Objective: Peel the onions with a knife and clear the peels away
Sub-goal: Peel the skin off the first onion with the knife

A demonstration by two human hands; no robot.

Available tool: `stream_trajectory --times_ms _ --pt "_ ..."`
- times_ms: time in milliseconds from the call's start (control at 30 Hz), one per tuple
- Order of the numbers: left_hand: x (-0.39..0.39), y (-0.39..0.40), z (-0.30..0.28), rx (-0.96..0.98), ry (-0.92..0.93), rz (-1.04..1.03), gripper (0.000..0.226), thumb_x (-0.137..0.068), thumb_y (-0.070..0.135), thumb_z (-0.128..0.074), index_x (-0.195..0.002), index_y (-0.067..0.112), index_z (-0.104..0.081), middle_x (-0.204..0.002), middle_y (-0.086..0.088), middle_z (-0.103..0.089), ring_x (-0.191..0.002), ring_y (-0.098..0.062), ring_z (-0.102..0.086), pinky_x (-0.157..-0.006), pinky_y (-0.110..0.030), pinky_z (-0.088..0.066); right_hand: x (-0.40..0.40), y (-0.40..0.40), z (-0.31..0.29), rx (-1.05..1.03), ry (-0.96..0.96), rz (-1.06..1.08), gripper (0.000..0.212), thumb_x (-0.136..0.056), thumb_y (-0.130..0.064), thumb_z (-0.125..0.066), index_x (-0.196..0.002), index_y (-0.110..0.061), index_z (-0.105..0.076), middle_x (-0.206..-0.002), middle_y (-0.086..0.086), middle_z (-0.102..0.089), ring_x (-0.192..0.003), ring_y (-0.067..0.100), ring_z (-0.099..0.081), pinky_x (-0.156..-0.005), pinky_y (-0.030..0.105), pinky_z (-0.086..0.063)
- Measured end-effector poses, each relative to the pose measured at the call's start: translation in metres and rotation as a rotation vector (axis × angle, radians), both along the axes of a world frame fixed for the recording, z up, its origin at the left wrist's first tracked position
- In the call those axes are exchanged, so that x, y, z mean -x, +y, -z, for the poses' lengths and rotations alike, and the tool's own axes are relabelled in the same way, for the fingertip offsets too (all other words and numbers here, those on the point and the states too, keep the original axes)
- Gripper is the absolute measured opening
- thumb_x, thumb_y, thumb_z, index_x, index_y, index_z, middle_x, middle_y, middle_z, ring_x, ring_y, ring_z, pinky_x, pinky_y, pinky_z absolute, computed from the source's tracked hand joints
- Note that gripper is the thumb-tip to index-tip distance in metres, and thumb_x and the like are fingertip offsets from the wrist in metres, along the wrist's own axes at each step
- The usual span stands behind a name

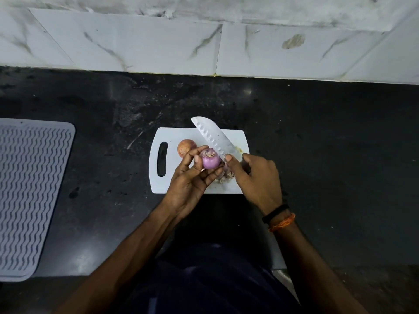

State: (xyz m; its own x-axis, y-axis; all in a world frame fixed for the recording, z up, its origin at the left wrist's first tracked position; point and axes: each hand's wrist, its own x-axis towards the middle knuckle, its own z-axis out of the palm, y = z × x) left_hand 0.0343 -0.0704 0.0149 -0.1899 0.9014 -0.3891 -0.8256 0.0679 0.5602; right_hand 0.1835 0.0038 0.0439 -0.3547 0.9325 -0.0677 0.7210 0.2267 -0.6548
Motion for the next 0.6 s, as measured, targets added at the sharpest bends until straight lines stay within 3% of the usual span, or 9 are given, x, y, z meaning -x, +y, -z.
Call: stream_trajectory --times_ms 100,267,600 --pt "0.001 0.000 0.004 -0.005 -0.005 -0.004 0.049 -0.102 0.017 -0.045 -0.145 -0.006 -0.037 -0.135 -0.020 -0.059 -0.116 -0.031 -0.065 -0.096 -0.039 -0.055 0.004 -0.003 -0.003 0.002 0.010 -0.006 0.050 -0.095 -0.052 -0.057 -0.056 -0.026 -0.039 -0.049 -0.013 -0.045 -0.046 0.003 -0.049 -0.047 0.014 -0.028" --pt "-0.001 0.000 0.010 0.005 0.011 0.003 0.050 -0.101 0.014 -0.047 -0.147 -0.003 -0.036 -0.146 -0.022 -0.052 -0.127 -0.036 -0.056 -0.102 -0.043 -0.051 0.012 -0.009 0.001 0.028 0.044 -0.028 0.050 -0.095 -0.057 -0.051 -0.065 -0.018 -0.056 -0.056 -0.010 -0.054 -0.050 0.007 -0.051 -0.052 0.020 -0.031" --pt "0.000 0.000 0.010 0.011 0.004 0.004 0.049 -0.099 0.015 -0.049 -0.143 -0.004 -0.040 -0.135 -0.020 -0.060 -0.121 -0.034 -0.062 -0.105 -0.043 -0.051 0.009 -0.010 0.003 -0.094 0.032 0.033 0.045 -0.097 -0.056 -0.050 -0.070 -0.020 -0.056 -0.057 -0.017 -0.050 -0.047 0.000 -0.048 -0.051 0.014 -0.029"
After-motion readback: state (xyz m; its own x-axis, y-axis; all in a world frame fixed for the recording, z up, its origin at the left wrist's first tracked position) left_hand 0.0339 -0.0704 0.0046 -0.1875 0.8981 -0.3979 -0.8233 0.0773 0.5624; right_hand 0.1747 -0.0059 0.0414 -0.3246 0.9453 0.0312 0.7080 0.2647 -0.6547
